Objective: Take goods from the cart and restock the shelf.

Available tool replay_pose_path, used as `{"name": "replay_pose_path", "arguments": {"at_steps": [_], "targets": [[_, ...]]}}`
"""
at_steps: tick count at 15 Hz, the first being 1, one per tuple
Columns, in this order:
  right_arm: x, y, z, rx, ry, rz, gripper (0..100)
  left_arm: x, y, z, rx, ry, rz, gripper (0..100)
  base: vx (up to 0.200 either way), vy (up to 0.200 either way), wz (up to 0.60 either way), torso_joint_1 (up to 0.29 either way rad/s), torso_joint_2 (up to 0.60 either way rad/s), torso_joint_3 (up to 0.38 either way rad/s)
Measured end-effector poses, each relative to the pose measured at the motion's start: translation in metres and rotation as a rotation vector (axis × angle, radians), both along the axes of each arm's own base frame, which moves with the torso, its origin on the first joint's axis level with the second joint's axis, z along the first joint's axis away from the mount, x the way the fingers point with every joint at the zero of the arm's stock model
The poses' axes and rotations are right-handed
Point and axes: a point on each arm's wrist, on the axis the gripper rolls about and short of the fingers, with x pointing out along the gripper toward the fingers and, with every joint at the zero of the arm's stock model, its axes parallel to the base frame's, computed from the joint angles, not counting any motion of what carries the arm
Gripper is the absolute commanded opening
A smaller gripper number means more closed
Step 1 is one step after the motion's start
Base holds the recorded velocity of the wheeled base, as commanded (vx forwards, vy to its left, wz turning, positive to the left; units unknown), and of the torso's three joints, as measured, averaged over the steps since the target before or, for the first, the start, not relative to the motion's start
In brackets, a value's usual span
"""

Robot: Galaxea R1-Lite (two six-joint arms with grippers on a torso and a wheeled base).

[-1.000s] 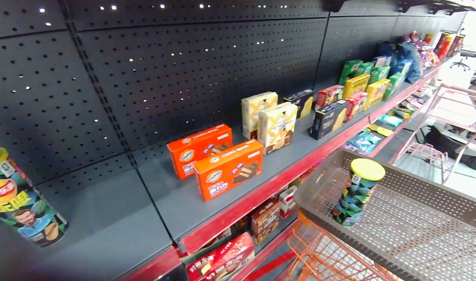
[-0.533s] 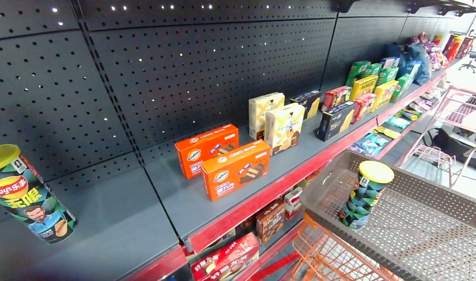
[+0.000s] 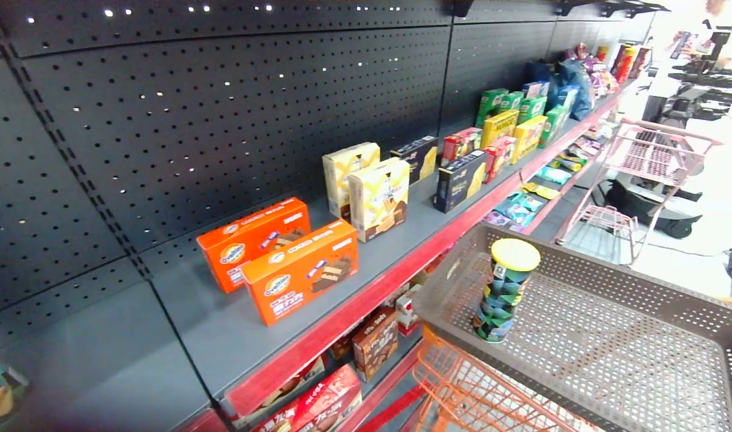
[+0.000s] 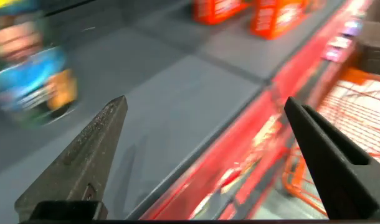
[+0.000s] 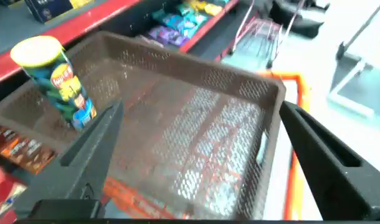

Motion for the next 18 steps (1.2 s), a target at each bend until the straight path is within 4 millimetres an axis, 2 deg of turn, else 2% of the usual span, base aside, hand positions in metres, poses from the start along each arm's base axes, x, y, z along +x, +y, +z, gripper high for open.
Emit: {"name": "replay_pose_path", "arguments": {"at_steps": [2,4,7,10,13,15,18], "targets": [[0.008,0.004,-0.006,0.045,0.043,0.188,100,0.0,0.0,0.0,0.0,-0.002,0.001,100,0.0,0.0,0.0,0.0,0.0,0.0],[0.023,0.003,-0.006,0.041,0.073,0.198,100,0.0,0.0,0.0,0.0,-0.001,0.0,100,0.0,0.0,0.0,0.0,0.0,0.0],[0.064,-0.004,-0.002,0.041,0.119,0.161,100,0.0,0.0,0.0,0.0,-0.001,0.0,100,0.0,0.0,0.0,0.0,0.0,0.0],[0.109,-0.011,-0.009,0.019,0.239,0.167,100,0.0,0.0,0.0,0.0,-0.001,0.0,100,0.0,0.0,0.0,0.0,0.0,0.0],[0.143,-0.004,-0.022,0.057,0.325,0.396,100,0.0,0.0,0.0,0.0,-0.001,0.0,100,0.0,0.0,0.0,0.0,0.0,0.0],[0.165,0.0,-0.023,0.067,0.251,0.562,100,0.0,0.0,0.0,0.0,-0.001,0.0,100,0.0,0.0,0.0,0.0,0.0,0.0],[0.183,0.012,-0.036,0.058,0.217,0.704,100,0.0,0.0,0.0,0.0,-0.001,0.001,100,0.0,0.0,0.0,0.0,0.0,0.0]]}}
